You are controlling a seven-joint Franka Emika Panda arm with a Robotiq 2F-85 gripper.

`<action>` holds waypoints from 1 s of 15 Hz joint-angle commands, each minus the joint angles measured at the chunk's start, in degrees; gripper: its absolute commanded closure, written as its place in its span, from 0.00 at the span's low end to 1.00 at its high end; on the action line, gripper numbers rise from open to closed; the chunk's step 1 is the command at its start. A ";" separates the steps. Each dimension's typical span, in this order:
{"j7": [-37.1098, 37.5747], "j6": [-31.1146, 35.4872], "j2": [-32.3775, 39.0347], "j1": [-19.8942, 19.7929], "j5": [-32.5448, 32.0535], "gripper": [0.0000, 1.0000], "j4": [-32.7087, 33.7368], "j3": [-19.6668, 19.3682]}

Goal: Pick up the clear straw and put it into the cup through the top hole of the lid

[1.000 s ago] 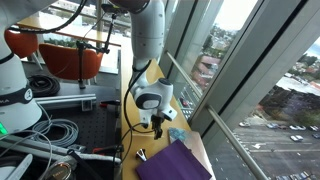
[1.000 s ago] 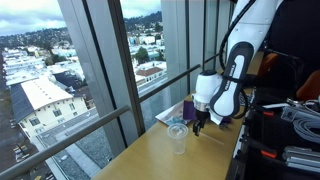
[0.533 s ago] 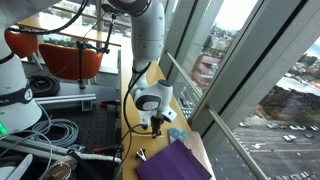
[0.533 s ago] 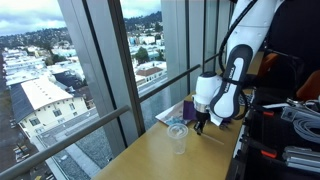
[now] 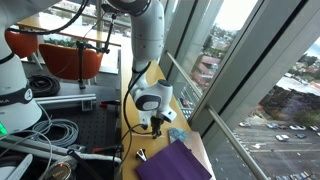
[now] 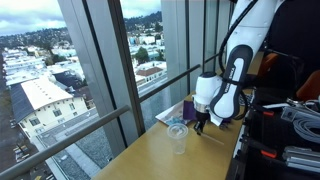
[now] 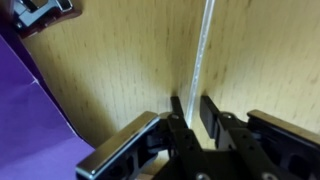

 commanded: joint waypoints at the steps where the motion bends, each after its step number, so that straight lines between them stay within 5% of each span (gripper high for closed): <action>1: 0.30 -0.41 0.68 1.55 1.26 0.93 0.51 -1.45; 8: -0.07 -0.49 -0.23 1.60 0.98 1.00 -0.42 -1.91; 15: 3.29 -10.38 -13.81 9.02 -0.90 1.00 -9.01 -7.95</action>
